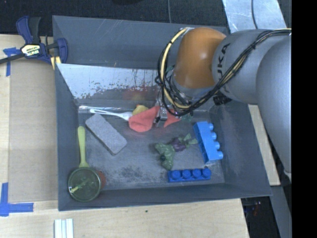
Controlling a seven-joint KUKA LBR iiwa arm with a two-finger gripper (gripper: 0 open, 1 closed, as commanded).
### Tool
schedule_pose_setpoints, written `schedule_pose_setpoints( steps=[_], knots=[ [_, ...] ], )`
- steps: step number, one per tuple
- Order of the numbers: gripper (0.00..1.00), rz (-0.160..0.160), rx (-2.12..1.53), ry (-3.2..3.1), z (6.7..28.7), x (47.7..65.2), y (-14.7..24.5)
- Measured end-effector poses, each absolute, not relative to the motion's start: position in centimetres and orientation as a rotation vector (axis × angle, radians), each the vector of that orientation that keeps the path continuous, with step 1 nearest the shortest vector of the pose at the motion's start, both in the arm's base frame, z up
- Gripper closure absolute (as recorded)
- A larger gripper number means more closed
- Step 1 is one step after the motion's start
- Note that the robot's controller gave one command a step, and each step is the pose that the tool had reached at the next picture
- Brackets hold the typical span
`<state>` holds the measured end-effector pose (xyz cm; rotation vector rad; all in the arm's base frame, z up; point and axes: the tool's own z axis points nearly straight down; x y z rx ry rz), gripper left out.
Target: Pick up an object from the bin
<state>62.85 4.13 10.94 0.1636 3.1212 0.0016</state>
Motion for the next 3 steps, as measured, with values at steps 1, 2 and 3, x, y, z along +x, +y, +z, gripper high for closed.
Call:
schedule_pose_setpoints(
  steps=[1, 2, 3],
  knots=[
    [1.00, 0.003, 0.162, 3.115, 11.4, 62.9, 4.1],
    [1.00, 0.001, 0.162, 3.124, 13.1, 62.7, 4.1],
    [1.00, 0.002, 0.160, 3.123, 18.2, 62.8, 4.1]
  ],
)
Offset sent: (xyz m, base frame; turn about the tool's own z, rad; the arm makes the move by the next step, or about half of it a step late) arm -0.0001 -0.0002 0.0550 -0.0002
